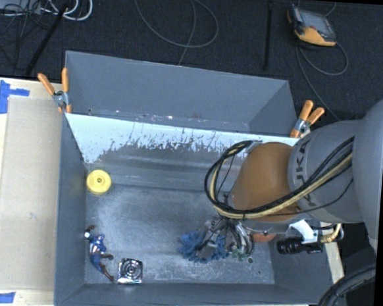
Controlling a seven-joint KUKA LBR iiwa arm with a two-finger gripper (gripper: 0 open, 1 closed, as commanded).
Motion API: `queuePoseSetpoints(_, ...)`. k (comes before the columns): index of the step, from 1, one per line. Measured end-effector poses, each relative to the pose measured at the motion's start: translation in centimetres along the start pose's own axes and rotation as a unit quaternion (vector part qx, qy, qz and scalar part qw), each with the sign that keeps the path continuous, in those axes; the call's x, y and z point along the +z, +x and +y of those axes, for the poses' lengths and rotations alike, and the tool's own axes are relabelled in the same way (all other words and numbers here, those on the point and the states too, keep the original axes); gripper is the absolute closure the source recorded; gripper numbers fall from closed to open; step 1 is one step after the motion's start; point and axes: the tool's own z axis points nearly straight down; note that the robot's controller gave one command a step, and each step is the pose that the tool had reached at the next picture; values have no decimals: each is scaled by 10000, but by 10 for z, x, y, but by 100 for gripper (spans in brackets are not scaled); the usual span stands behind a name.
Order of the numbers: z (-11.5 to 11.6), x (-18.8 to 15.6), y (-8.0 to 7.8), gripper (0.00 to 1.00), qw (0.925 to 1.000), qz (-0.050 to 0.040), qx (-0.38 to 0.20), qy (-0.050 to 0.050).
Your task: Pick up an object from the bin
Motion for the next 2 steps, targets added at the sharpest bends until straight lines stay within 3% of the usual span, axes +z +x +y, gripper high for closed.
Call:
queuePoseSetpoints(1, -1, 6, 3, 100, 9993, -34, -366, -5)
queuePoseSetpoints(2, 20, -192, 10, 100, 9991, 19, -429, 5)
